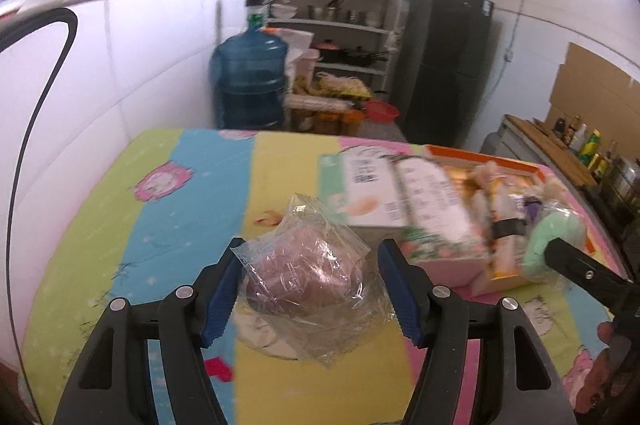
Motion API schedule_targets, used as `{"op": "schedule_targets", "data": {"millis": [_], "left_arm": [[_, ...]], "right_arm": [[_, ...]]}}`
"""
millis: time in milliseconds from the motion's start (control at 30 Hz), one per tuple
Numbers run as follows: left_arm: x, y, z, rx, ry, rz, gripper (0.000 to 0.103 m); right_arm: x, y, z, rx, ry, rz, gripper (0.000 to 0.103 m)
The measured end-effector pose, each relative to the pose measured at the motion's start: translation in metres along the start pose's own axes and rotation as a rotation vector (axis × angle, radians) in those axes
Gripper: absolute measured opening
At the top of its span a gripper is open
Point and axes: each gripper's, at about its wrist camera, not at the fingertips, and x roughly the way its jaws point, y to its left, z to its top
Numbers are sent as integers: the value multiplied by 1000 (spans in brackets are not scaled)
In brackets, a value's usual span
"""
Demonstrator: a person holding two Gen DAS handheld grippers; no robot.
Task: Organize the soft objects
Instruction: 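Carry the bread bun and green ball over the orange box with both grippers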
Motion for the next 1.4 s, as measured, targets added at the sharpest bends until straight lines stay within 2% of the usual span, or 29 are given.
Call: {"op": "schedule_targets", "data": {"millis": [667,1033,1400], "left_arm": [[13,-158,43,162,-70,-171,68],[43,-218,52,201,-62,-217,68],[83,-252,49,218,-11,-228,68]], "right_arm": [[-77,-92,44,27,-153,-152,52],[-97,-141,70,28,-193,-231,52],[-82,-175,101,-8,-162,-292,52]]}}
